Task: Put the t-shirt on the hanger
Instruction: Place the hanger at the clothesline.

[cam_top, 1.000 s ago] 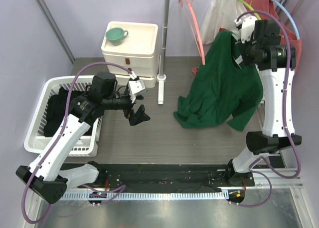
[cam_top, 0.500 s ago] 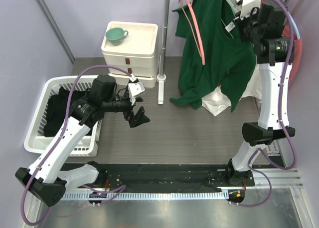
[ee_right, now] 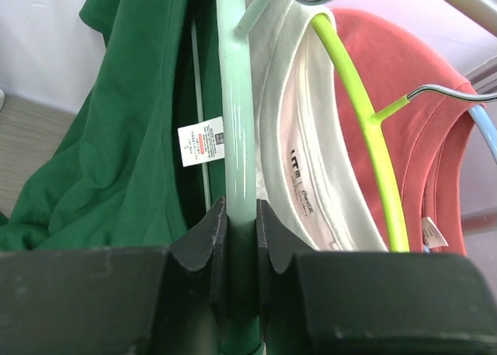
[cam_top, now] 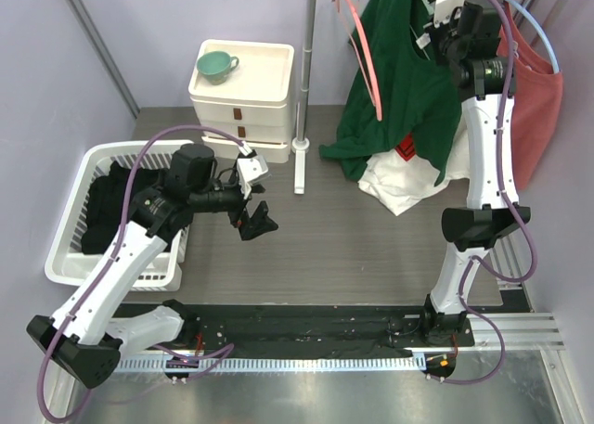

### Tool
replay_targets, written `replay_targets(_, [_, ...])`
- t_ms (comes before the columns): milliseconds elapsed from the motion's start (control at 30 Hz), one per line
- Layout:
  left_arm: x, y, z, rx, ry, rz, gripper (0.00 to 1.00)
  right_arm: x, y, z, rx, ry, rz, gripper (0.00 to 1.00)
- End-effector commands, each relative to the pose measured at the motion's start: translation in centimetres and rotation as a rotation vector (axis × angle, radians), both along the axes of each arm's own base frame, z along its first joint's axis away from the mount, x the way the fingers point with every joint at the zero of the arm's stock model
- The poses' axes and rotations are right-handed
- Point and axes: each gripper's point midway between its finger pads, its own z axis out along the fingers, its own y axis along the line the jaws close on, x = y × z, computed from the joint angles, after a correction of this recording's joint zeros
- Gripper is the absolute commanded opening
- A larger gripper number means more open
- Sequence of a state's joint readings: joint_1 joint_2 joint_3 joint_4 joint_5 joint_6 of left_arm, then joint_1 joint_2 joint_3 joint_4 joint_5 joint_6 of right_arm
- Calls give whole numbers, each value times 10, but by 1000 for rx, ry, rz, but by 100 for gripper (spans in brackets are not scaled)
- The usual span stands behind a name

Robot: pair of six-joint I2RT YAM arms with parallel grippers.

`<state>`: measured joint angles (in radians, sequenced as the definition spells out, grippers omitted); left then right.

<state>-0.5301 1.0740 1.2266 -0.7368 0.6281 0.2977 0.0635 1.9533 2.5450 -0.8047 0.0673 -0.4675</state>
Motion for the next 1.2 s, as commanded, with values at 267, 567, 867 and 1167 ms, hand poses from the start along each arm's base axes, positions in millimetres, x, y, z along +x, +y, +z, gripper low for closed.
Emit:
replay_targets(267, [-8, 6, 1, -4, -24, 10, 100, 30, -5, 22, -5, -137, -38, 1])
replay_targets(567, [-15, 13, -5, 15, -12, 25, 100, 30, -1, 27, 30, -164, -25, 32])
replay_targets(867, [-11, 24, -4, 12, 12, 123, 100, -48, 20, 54, 79, -140, 104, 76])
replay_targets(1167, [24, 75, 11, -82, 46, 517, 100, -152, 22, 92, 104, -194, 154, 100])
